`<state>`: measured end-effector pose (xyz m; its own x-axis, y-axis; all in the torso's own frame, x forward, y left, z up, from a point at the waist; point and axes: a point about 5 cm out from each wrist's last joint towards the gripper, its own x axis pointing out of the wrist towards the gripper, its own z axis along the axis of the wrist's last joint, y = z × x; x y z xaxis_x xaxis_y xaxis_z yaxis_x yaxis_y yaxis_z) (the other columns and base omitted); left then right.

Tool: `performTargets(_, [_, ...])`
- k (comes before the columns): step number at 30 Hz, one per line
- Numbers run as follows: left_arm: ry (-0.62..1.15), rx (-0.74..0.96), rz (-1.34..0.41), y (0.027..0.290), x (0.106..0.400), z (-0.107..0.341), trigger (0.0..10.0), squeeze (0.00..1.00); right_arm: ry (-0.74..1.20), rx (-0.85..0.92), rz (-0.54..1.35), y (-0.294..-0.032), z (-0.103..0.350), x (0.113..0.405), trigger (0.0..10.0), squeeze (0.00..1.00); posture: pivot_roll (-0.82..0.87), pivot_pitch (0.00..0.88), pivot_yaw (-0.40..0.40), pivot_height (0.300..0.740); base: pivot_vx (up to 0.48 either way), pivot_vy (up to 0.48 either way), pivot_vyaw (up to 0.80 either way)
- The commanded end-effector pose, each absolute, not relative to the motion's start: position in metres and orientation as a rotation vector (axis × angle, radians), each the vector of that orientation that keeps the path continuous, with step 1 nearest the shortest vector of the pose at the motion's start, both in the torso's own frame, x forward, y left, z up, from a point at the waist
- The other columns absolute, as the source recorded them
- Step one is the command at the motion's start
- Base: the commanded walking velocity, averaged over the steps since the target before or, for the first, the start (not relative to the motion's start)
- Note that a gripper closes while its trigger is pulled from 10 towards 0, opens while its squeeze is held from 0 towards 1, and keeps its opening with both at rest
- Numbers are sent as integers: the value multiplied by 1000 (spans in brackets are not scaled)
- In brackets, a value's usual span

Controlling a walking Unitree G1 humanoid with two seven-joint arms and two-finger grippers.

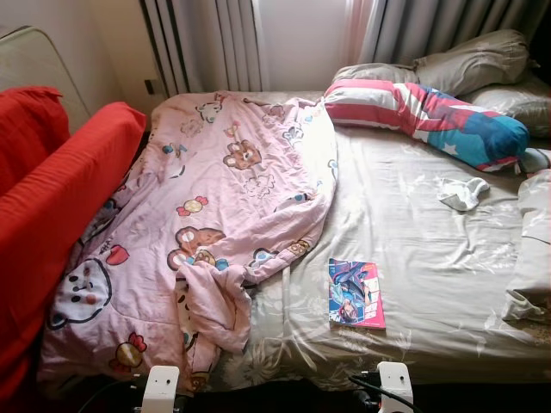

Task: Clean up the room

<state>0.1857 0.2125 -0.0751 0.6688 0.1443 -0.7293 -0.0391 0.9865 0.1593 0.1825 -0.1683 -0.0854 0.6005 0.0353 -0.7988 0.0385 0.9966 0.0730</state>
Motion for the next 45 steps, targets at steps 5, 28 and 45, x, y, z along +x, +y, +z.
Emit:
performTargets(5, [838,134,112,214,183,-76,10000,0,926,87,-9,-169,-86,182,10000,0,67,48,-12,740,0,-344,0])
performTargets(28, [548,123,100,217,231,-40,10000,0,707,80,-17,-175,-60,221,10000,0,26,58,-21,740,0,-24,0])
performTargets(45, [231,72,29,197,263,1,10000,0,433,93,20,-169,-27,255,10000,0,1,35,-50,740,0,0,0])
